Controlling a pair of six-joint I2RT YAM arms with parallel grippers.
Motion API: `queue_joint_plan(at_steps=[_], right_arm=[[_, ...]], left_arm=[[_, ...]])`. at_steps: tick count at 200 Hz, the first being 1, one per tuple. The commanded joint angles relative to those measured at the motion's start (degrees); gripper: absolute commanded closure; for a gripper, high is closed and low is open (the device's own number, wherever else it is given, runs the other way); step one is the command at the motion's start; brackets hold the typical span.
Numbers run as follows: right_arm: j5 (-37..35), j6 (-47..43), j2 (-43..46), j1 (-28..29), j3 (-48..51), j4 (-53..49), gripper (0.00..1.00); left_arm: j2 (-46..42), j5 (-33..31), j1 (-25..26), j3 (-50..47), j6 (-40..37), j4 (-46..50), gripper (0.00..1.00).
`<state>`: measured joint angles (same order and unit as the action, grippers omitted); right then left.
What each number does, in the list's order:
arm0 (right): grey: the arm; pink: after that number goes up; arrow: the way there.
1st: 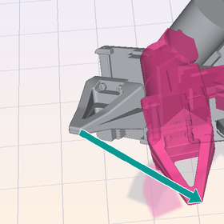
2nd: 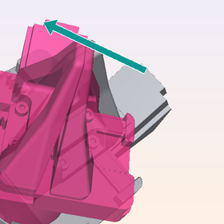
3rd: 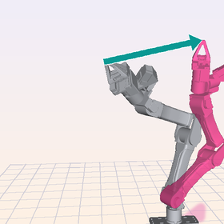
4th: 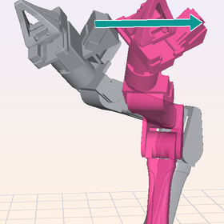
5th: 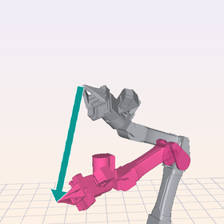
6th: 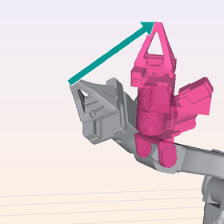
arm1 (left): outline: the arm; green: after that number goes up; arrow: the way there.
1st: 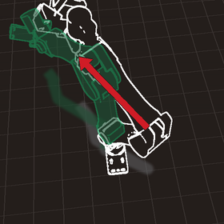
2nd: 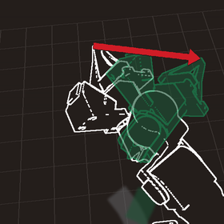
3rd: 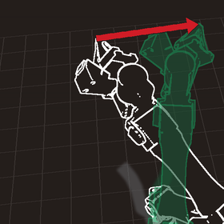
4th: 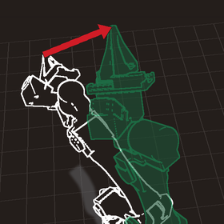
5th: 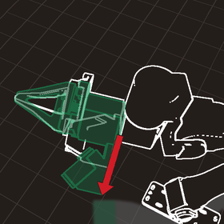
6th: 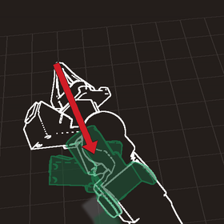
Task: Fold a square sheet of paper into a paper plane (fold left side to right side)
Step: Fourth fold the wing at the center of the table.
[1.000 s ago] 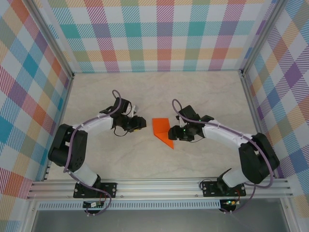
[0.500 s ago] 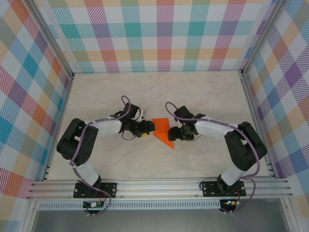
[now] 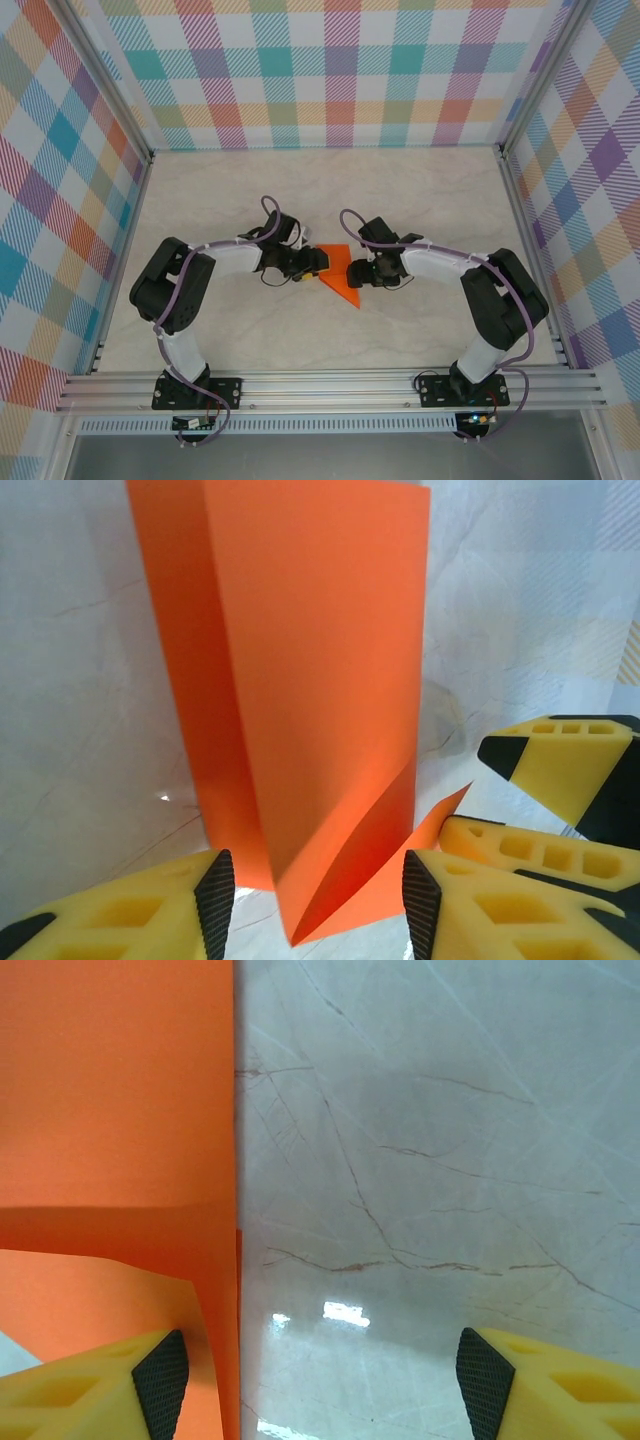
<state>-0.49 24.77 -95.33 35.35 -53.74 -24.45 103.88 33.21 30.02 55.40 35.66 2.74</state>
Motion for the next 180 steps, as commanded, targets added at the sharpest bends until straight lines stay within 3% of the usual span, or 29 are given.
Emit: queue_joint_plan(at_steps=[1,27,73,137,180], right_arm=[[-0.66,-0.16,0.16,0.2,-0.14,0.28,0.27],[-1.33,0.16,1.31,0.15,0.53,0.48,0.27],[-4.86,-0.58,5.84,0.15,0.96,-1.48,0.18],[-10.89,-2.73,19.87,0.16,4.18,-4.85,0.03],[-11.63,-2.56,31.15,2.15,10.4,-1.85,0.02]], left_arm=[[0.67,0.81,0.78,1.54,0.74,-0.81,0.57],[0.9,0.89,1.09,2.08,0.93,-1.03,0.75],[0.02,0.43,1.18,2.03,0.74,-0.73,0.93],[-0.3,-0.59,1.18,2.74,0.81,0.51,1.0],[1.23,0.01,1.36,3.85,1.19,0.51,1.0]])
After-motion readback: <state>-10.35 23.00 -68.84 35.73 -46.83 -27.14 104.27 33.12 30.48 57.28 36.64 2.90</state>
